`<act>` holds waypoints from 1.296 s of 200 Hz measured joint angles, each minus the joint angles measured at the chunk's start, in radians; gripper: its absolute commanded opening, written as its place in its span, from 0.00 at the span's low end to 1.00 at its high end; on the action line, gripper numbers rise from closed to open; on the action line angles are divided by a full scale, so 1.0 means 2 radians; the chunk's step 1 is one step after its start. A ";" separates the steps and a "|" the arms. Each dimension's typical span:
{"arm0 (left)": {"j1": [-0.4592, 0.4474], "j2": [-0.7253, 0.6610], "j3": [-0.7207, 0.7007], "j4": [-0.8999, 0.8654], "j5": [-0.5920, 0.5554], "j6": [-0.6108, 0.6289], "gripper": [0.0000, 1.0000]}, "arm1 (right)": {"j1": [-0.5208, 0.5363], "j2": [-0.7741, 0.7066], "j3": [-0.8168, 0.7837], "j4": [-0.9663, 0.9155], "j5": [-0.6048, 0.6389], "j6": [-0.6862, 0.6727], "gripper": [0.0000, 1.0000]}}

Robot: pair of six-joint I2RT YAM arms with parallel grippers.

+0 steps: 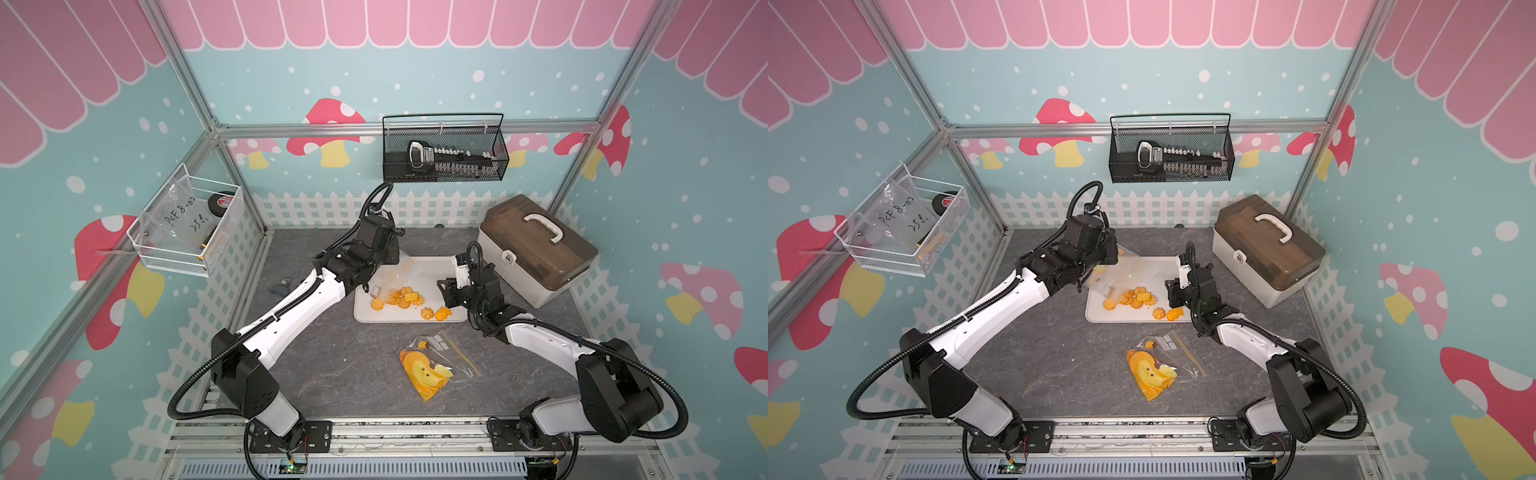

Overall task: Pour cookies out of the ziploc bag
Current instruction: 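Pour the cookies out of the ziploc bag onto the tray, then place the ziploc bag at the center of the board.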

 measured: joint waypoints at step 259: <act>0.340 -0.386 -0.492 0.147 0.082 -0.141 0.00 | -0.007 -0.083 -0.078 0.035 0.122 -0.026 0.93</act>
